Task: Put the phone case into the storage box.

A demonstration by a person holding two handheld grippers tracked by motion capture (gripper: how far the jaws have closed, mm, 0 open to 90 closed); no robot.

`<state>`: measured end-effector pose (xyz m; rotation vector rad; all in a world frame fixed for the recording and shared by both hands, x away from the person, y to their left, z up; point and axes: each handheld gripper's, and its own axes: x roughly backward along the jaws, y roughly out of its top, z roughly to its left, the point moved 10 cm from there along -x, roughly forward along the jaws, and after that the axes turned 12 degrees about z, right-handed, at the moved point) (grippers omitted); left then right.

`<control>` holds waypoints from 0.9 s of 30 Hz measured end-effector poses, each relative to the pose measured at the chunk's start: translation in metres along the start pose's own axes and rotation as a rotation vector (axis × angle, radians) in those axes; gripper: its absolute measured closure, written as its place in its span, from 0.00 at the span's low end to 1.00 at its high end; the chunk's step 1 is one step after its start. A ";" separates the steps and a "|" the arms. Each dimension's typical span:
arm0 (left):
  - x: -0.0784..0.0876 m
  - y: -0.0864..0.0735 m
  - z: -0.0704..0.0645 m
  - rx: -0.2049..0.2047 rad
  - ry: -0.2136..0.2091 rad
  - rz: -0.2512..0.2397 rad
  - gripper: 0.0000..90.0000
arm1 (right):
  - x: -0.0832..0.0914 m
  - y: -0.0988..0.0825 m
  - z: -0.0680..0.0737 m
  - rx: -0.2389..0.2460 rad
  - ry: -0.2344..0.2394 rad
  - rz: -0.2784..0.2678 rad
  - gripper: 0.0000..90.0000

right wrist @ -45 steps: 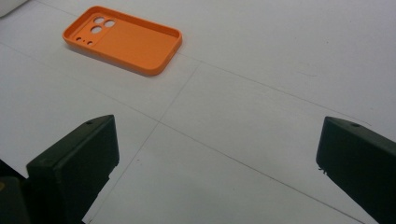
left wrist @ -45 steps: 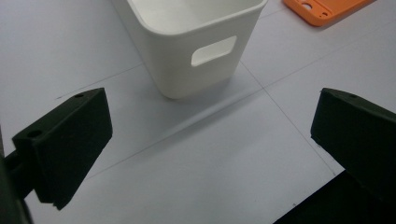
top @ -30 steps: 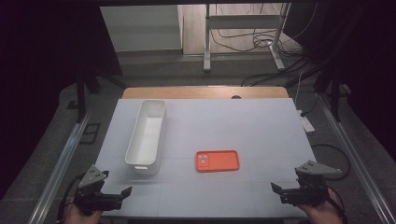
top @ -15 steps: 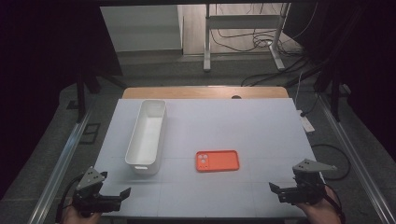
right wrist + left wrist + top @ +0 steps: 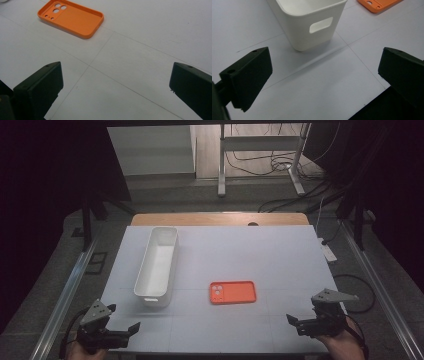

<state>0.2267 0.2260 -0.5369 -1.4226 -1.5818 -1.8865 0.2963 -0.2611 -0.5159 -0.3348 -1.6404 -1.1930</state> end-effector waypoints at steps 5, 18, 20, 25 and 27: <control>0.000 0.000 0.000 -0.004 0.003 0.002 0.00 | -0.002 0.003 0.001 0.013 0.007 -0.001 0.00; -0.001 0.000 -0.001 -0.009 0.011 0.006 0.00 | -0.005 0.016 0.003 0.022 0.019 -0.001 0.00; -0.001 0.000 -0.001 -0.009 0.011 0.008 0.00 | -0.006 0.018 0.003 0.025 0.020 -0.003 0.00; -0.001 0.000 -0.001 -0.010 0.013 0.009 0.00 | -0.009 0.024 0.003 0.034 0.018 0.000 0.00; -0.001 -0.001 -0.001 -0.011 0.014 0.009 0.00 | -0.009 0.026 0.003 0.038 0.019 0.000 0.00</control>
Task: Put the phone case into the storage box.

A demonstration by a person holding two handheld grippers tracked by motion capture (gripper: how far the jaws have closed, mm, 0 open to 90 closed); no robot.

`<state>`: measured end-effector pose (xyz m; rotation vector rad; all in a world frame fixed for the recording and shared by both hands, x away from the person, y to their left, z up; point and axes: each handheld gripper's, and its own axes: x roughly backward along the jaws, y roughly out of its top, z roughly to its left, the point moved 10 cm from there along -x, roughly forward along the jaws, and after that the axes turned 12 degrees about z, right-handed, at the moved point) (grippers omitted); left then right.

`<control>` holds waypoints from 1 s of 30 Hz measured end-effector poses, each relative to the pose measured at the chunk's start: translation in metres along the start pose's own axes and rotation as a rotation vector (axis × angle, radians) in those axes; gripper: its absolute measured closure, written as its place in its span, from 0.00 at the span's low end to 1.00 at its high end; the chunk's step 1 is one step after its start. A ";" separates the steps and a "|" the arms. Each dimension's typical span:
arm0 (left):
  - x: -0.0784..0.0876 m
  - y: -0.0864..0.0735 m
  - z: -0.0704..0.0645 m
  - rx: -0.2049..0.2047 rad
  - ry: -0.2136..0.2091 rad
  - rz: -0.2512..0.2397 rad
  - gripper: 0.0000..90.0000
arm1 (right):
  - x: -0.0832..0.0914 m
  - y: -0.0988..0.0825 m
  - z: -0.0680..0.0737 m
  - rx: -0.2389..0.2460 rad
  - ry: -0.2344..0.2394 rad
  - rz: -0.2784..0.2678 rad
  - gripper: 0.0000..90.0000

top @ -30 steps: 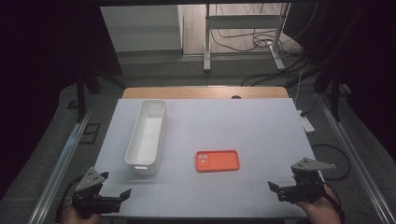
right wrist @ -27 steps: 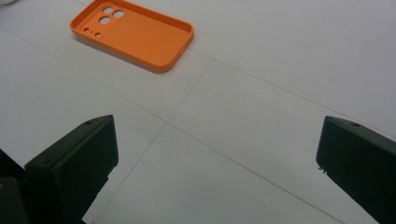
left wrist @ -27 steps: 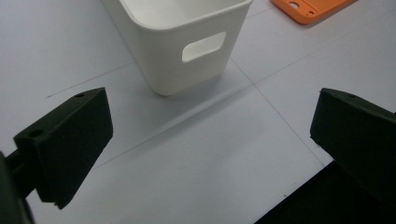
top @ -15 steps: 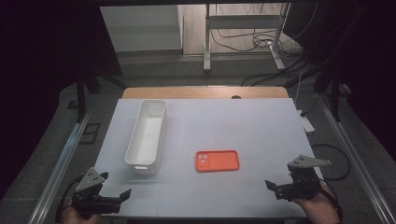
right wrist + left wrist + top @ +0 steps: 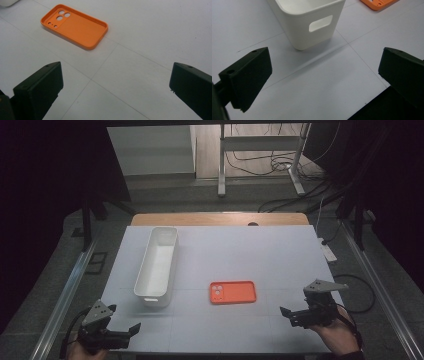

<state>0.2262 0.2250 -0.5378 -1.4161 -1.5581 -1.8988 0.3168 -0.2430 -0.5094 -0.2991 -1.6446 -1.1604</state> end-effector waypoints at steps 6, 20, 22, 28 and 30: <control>0.000 0.000 0.000 0.003 0.001 0.002 0.00 | -0.001 0.006 0.001 0.004 0.003 -0.004 0.00; -0.001 -0.001 0.000 -0.007 0.008 0.012 0.00 | -0.008 0.018 0.004 0.034 0.006 -0.001 0.00; -0.001 -0.001 0.000 -0.006 0.008 0.013 0.00 | -0.010 0.021 0.005 0.037 0.010 0.005 0.00; -0.001 -0.001 0.000 -0.010 0.011 0.017 0.00 | -0.018 0.027 0.008 0.054 0.013 0.018 0.00; -0.001 -0.001 0.000 -0.010 0.011 0.016 0.00 | -0.020 0.029 0.008 0.060 0.011 0.024 0.00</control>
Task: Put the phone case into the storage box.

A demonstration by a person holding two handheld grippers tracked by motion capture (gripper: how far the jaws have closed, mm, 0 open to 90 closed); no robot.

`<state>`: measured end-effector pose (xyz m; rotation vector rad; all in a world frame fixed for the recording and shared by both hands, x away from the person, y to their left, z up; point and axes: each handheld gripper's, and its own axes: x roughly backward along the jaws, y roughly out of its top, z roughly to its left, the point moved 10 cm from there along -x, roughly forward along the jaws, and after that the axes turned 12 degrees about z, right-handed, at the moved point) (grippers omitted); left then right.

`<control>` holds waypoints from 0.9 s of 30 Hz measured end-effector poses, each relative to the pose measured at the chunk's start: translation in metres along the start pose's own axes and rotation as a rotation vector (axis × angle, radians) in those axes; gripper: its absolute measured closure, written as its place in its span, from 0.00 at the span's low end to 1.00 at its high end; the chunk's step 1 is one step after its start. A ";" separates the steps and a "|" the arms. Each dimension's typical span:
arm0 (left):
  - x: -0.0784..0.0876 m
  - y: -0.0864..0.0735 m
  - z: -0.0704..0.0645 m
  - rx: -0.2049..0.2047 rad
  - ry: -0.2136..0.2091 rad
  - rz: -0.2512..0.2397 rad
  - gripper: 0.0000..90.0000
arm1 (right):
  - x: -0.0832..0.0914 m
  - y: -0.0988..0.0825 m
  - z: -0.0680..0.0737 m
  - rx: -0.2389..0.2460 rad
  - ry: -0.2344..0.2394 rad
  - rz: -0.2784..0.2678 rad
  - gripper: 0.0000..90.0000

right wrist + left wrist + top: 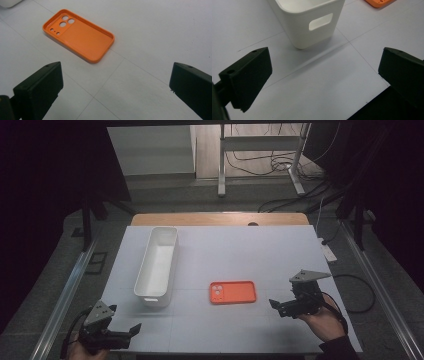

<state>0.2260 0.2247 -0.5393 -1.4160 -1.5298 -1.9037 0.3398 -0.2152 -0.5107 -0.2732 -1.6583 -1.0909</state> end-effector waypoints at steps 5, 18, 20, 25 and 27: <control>0.000 0.000 0.000 -0.001 0.000 0.002 0.00 | -0.005 0.002 0.000 0.004 0.000 0.012 0.00; 0.000 0.000 0.000 -0.002 0.002 0.004 0.00 | -0.016 0.016 0.003 0.026 0.007 0.030 0.00; 0.000 0.000 0.000 -0.001 0.002 0.004 0.00 | -0.018 0.018 0.004 0.028 0.008 0.035 0.00; 0.000 0.000 0.000 -0.003 0.002 0.005 0.00 | -0.022 0.023 0.007 0.039 0.009 0.045 0.00; 0.000 0.000 0.000 -0.003 0.002 0.004 0.00 | -0.023 0.024 0.007 0.040 0.011 0.046 0.00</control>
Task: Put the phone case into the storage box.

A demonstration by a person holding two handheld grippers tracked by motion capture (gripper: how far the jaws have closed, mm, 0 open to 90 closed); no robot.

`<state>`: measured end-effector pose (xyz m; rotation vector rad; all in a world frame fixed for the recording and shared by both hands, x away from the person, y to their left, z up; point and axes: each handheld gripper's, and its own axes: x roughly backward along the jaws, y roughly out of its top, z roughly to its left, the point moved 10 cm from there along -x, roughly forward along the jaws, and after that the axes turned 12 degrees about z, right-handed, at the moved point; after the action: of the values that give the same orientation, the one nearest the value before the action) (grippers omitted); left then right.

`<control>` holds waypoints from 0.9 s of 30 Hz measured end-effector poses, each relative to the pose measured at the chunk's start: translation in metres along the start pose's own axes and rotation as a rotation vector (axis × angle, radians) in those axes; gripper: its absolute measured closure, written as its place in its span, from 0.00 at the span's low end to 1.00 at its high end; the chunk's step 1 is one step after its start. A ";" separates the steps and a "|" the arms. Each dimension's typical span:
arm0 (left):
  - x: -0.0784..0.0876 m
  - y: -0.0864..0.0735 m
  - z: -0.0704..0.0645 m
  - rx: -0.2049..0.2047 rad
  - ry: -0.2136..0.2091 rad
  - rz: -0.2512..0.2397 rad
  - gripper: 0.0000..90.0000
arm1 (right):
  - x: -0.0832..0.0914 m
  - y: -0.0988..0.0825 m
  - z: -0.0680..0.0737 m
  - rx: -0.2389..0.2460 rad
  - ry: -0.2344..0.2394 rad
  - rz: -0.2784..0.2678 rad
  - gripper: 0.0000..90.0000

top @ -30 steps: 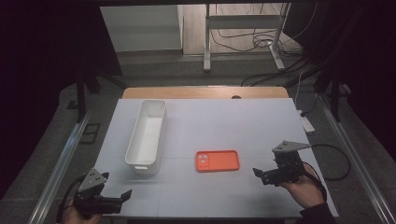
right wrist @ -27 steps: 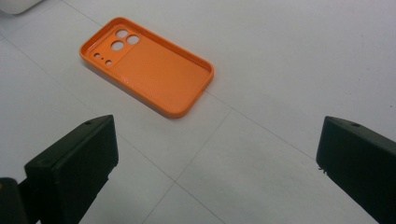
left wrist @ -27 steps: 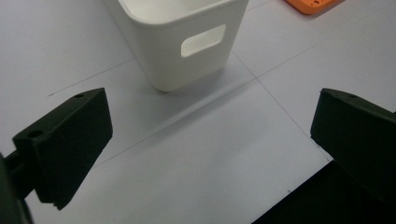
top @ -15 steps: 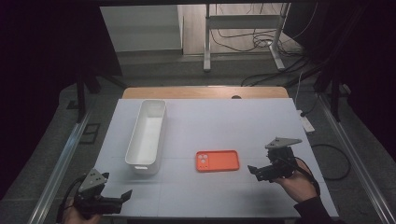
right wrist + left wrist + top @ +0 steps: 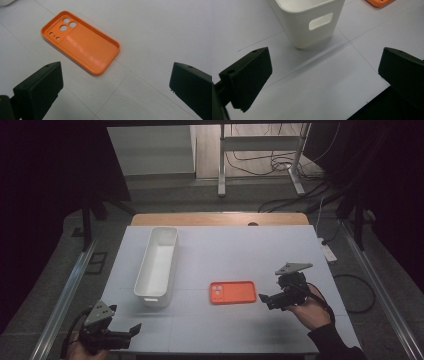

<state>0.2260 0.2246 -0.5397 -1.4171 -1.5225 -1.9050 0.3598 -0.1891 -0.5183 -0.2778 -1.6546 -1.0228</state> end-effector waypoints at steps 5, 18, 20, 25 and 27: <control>0.000 0.000 0.000 0.000 0.000 0.000 0.00 | -0.005 0.004 0.001 0.022 -0.003 0.014 0.00; 0.000 0.000 0.000 -0.004 0.004 0.003 0.00 | -0.014 0.015 0.004 0.012 0.017 0.027 0.00; 0.000 0.000 0.000 -0.004 0.003 0.003 0.00 | -0.016 0.017 0.005 0.012 0.018 0.036 0.00; 0.000 0.000 0.000 0.001 -0.001 0.000 0.00 | -0.019 0.023 0.008 0.016 0.023 0.023 0.00; 0.000 0.000 0.000 0.002 -0.001 0.000 0.00 | -0.021 0.025 0.008 0.022 0.017 0.028 0.00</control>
<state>0.2261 0.2248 -0.5399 -1.4178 -1.5246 -1.9023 0.3779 -0.1618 -0.5250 -0.2761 -1.6411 -0.9827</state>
